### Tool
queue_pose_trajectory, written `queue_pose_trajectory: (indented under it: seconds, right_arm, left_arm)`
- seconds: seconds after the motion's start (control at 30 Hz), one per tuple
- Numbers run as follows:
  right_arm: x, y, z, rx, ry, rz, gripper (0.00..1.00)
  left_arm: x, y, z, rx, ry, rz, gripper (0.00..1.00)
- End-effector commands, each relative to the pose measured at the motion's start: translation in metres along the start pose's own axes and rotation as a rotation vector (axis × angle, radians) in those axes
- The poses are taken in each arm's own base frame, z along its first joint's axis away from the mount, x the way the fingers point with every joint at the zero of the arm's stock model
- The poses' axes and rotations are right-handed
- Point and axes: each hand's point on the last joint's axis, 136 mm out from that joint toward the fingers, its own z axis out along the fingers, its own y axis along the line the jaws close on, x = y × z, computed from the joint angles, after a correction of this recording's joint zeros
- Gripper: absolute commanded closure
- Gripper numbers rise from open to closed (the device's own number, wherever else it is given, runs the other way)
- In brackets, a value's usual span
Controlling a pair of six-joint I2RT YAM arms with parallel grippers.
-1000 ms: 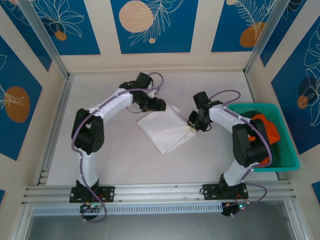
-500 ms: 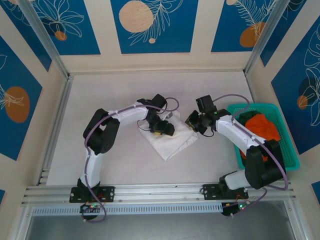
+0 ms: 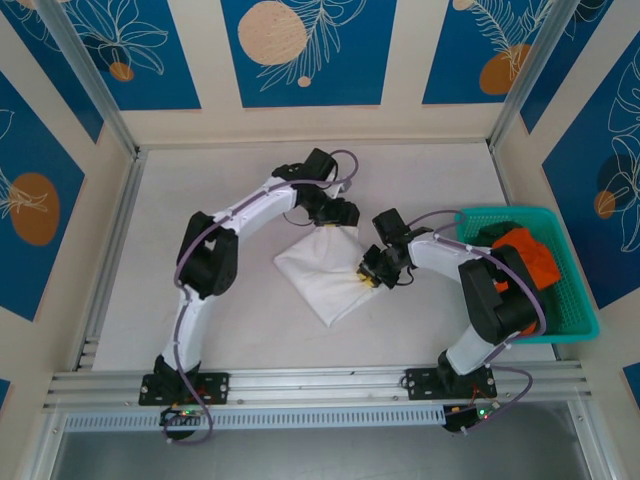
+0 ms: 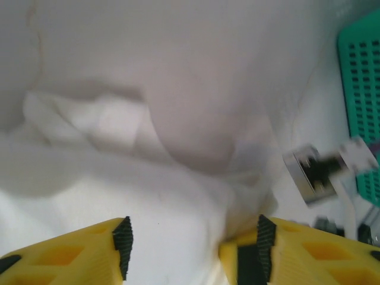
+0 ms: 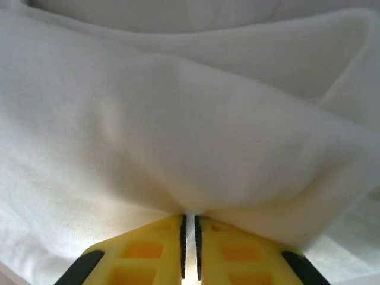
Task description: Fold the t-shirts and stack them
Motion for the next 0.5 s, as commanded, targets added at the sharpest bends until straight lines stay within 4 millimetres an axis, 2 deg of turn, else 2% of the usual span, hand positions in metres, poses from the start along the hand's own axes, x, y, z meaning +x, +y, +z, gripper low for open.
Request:
queue_pose_trajectory:
  seconds: [0.0,0.17,0.27,0.37,0.47]
  right_arm:
    - [0.008,-0.028,0.002,0.085,0.035,0.029,0.82]
    - [0.011,-0.035,-0.004,0.11,0.044,0.022,0.77]
    - [0.012,-0.042,-0.012,0.121,0.037,0.03,0.73]
    - [0.011,-0.047,-0.022,0.115,0.029,0.043,0.69]
    - [0.008,-0.041,-0.038,0.076,-0.001,0.027,0.59]
  left_arm:
    - [0.008,0.048,0.035,-0.101,0.076,-0.11,0.46]
    - [-0.013,0.064,0.049,-0.163,0.028,-0.149,0.47]
    - [-0.03,0.07,0.044,-0.188,-0.017,-0.176,0.45]
    - [-0.055,0.062,0.019,-0.175,-0.096,-0.178,0.34]
    - [-0.08,0.049,-0.027,-0.181,-0.194,-0.126,0.22]
